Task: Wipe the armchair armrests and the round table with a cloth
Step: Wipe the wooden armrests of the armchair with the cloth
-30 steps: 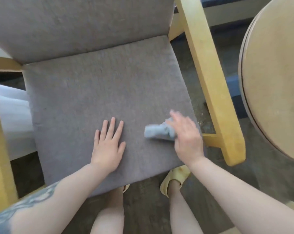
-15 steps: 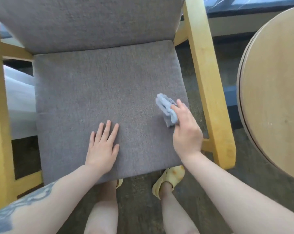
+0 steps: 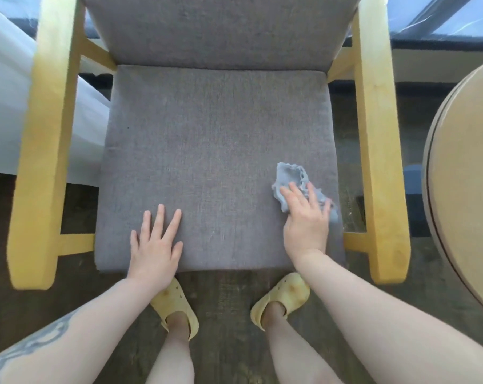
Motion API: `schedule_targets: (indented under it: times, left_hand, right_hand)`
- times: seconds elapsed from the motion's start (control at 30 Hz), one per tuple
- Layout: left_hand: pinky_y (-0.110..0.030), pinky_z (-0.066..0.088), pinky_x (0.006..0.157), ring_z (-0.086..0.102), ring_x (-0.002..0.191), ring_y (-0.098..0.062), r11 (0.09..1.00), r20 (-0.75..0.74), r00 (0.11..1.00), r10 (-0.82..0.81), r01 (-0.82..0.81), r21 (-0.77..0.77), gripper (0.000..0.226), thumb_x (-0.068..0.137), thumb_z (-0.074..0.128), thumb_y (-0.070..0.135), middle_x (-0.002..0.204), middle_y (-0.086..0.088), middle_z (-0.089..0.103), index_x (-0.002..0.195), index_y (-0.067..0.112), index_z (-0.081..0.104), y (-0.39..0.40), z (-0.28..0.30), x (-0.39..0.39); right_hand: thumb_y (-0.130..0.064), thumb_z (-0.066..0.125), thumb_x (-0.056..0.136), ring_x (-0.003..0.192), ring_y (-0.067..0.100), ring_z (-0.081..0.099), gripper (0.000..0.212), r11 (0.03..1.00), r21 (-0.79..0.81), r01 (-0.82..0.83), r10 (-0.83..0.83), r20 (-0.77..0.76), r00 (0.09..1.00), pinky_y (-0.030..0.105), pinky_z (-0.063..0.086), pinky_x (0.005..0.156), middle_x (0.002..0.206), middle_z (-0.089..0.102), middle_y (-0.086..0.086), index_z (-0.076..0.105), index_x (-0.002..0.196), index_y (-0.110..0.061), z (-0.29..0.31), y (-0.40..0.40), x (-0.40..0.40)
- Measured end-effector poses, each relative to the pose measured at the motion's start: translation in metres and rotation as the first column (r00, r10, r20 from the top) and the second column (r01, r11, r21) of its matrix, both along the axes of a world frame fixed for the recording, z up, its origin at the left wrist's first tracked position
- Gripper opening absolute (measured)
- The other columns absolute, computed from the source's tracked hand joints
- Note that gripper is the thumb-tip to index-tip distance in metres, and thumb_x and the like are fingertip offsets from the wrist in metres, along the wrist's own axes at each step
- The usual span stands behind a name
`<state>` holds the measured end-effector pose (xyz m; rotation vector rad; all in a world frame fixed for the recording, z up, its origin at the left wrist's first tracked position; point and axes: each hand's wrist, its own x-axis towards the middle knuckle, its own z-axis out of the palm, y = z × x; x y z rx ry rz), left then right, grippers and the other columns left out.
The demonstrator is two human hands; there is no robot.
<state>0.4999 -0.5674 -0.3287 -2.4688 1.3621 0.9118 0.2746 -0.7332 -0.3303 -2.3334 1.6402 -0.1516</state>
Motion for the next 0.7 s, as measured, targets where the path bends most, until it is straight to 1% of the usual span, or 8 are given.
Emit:
schedule_targets:
  times: [0.07, 0.2, 0.33, 0.43, 0.5, 0.57, 0.63, 0.7]
  left_hand:
    - [-0.05, 0.001, 0.118, -0.019, 0.145, -0.025, 0.999, 0.0, 0.999, -0.041, 0.041, -0.011, 0.064, 0.1, 0.028, 0.039, 0.159, 0.0, -0.018, 0.149, 0.036, -0.012, 0.004, -0.002, 0.009]
    - [-0.048, 0.003, 0.119, -0.016, 0.146, -0.026, 0.997, 0.019, 0.997, -0.078, 0.078, -0.021, 0.064, 0.1, 0.031, 0.036, 0.159, -0.001, -0.016, 0.15, 0.035, -0.009, 0.008, -0.004, 0.033]
    - [-0.047, 0.0, 0.119, -0.016, 0.146, -0.024, 0.998, -0.015, 0.999, -0.03, 0.03, -0.047, 0.063, 0.1, 0.029, 0.039, 0.159, 0.0, -0.015, 0.151, 0.033, -0.008, 0.017, -0.006, 0.054]
    - [-0.044, -0.001, 0.119, -0.016, 0.146, -0.02, 0.986, -0.074, 0.987, 0.14, -0.145, -0.076, 0.06, 0.101, 0.027, 0.039, 0.159, 0.0, -0.014, 0.152, 0.029, -0.004, 0.014, -0.005, 0.058]
    - [-0.041, -0.002, 0.119, -0.015, 0.146, -0.017, 0.966, -0.133, 0.965, 0.226, -0.239, -0.099, 0.058, 0.102, 0.024, 0.039, 0.16, 0.001, -0.014, 0.152, 0.028, -0.001, 0.014, -0.004, 0.06]
    - [-0.039, -0.001, 0.119, -0.015, 0.146, -0.017, 0.956, -0.146, 0.959, 0.244, -0.263, -0.127, 0.058, 0.102, 0.025, 0.038, 0.16, 0.0, -0.013, 0.153, 0.026, 0.0, 0.02, -0.006, 0.065]
    - [-0.039, 0.001, 0.12, -0.014, 0.146, -0.018, 0.958, -0.141, 0.964, 0.224, -0.244, -0.148, 0.06, 0.101, 0.029, 0.035, 0.16, -0.001, -0.013, 0.153, 0.024, 0.0, 0.031, -0.009, 0.073]
    - [-0.036, 0.0, 0.12, -0.015, 0.146, -0.015, 0.942, -0.196, 0.946, 0.258, -0.291, -0.166, 0.061, 0.101, 0.031, 0.032, 0.16, 0.001, -0.013, 0.153, 0.022, 0.0, 0.039, -0.01, 0.078]
  right_hand:
    - [0.008, 0.05, 0.071, 0.132, 0.037, 0.044, 0.059, 0.992, 0.12, -0.049, 0.048, 0.008, 0.999, 0.067, 0.036, 0.099, 0.135, 0.058, 0.005, 0.063, 0.125, -0.014, -0.014, 0.064, 0.036]
    - [-0.003, 0.037, 0.074, 0.124, 0.024, 0.054, 0.056, 0.845, 0.165, -0.508, 0.483, 0.169, 0.859, 0.051, 0.052, 0.088, 0.126, 0.064, 0.0, 0.067, 0.119, -0.016, -0.001, 0.168, 0.039]
    - [0.001, 0.031, 0.077, 0.133, 0.02, 0.044, 0.059, 0.989, 0.115, -0.096, 0.054, 0.324, 0.945, 0.044, 0.034, 0.11, 0.134, 0.057, -0.001, 0.061, 0.127, -0.011, 0.028, 0.106, 0.038]
    - [0.008, 0.041, 0.08, 0.141, 0.03, 0.031, 0.059, 0.974, 0.078, 0.212, -0.222, 0.165, 0.961, 0.056, 0.013, 0.114, 0.137, 0.055, 0.001, 0.057, 0.132, -0.015, 0.016, 0.036, 0.086]
    - [0.005, 0.043, 0.081, 0.14, 0.029, 0.031, 0.06, 0.938, 0.217, 0.27, -0.279, 0.015, 0.96, 0.056, 0.016, 0.113, 0.144, 0.049, 0.002, 0.053, 0.135, -0.019, 0.003, 0.05, 0.131]
    - [0.001, 0.042, 0.076, 0.126, 0.032, 0.05, 0.055, 0.981, 0.195, -0.026, 0.026, 0.001, 1.0, 0.056, 0.042, 0.099, 0.134, 0.058, 0.006, 0.061, 0.124, -0.018, -0.001, 0.099, 0.156]
    - [0.0, 0.041, 0.08, 0.127, 0.026, 0.052, 0.055, 0.89, 0.3, -0.343, 0.334, 0.084, 0.939, 0.05, 0.046, 0.098, 0.132, 0.06, -0.002, 0.062, 0.124, -0.026, 0.01, 0.129, 0.151]
    - [-0.002, 0.041, 0.086, 0.124, 0.026, 0.052, 0.056, 0.833, 0.442, -0.332, 0.291, 0.16, 0.943, 0.039, 0.044, 0.096, 0.132, 0.06, -0.003, 0.057, 0.128, -0.036, 0.034, 0.092, 0.144]
